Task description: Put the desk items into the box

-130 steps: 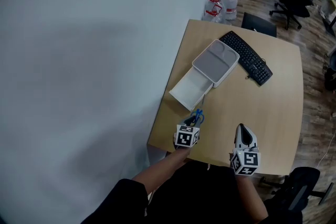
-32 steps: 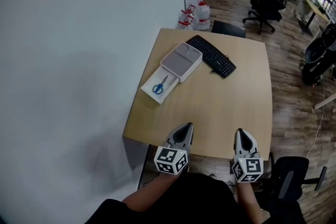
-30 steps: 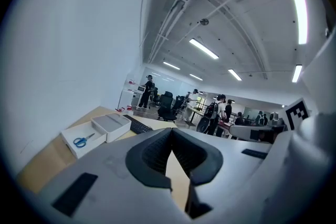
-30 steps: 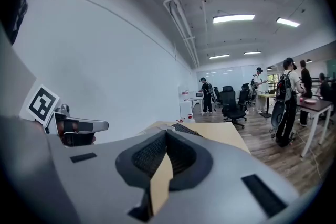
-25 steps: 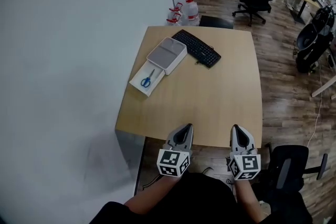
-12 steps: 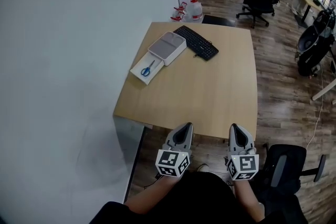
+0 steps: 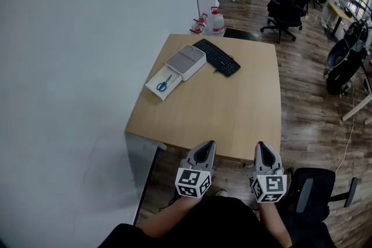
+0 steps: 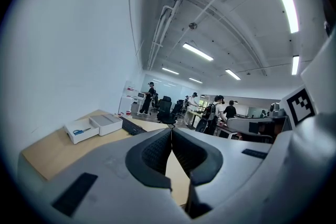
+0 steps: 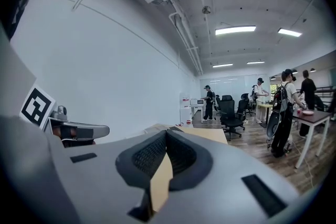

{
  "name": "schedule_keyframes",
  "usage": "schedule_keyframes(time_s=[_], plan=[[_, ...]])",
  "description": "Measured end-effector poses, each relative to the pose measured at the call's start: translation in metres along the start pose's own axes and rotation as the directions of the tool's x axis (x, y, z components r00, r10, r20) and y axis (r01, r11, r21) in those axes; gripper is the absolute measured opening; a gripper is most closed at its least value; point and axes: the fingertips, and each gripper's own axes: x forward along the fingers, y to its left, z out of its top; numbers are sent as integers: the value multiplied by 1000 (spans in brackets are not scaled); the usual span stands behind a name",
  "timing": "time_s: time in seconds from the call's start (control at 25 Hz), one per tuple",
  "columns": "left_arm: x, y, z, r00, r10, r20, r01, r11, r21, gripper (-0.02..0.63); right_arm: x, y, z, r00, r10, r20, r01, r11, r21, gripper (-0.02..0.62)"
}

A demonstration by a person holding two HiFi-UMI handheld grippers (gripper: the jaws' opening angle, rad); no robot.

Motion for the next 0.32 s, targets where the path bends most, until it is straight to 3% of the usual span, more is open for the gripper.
schedule_keyframes(time_s=[0.32], plan=[[-11,7,8,999,39,33,-38,999,-11,15,2,8,5,1000,16,0,-16,999,-35,60]])
